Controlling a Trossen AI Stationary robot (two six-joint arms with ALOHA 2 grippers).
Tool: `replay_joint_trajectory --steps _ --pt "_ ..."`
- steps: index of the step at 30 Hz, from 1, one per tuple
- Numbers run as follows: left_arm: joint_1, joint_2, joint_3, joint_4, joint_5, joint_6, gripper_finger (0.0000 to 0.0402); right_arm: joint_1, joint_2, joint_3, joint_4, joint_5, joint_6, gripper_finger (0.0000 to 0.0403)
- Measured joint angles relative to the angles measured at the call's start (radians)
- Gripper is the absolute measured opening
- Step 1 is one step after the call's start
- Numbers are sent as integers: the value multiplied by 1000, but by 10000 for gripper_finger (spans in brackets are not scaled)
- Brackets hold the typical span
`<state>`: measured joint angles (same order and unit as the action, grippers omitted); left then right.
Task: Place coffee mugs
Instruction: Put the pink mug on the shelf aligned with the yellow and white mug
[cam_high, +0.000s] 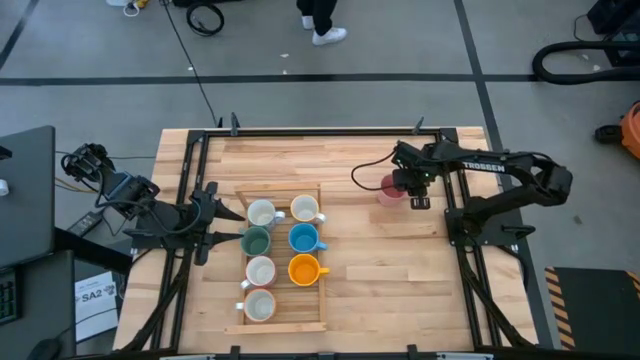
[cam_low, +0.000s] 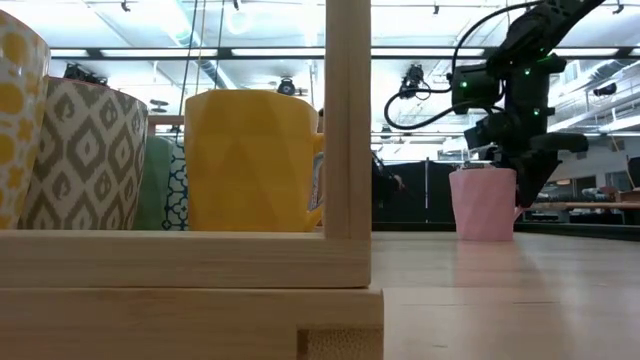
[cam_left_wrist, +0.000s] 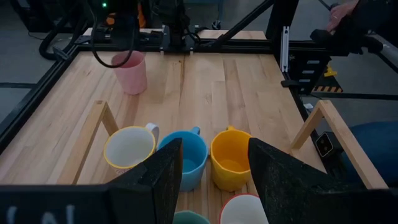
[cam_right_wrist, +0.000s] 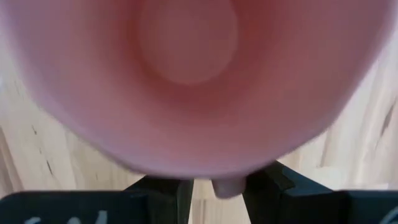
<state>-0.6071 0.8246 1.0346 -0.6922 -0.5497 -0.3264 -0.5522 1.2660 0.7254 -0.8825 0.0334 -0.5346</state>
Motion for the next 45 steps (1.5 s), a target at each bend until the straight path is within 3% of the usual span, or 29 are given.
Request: replay_joint_trajectory --steps 6,14,33,45 --pt "0 0 0 0 0 0 188 0 29 0 12 0 0 113" --pt "0 0 0 1 0 -1 188 0 49 1 17 -5 -8 58" --pt "0 0 0 0 0 -1 188 99 51 40 15 2 63 57" --pt "0 0 0 0 0 -1 188 171 51 59 16 -97 142 57"
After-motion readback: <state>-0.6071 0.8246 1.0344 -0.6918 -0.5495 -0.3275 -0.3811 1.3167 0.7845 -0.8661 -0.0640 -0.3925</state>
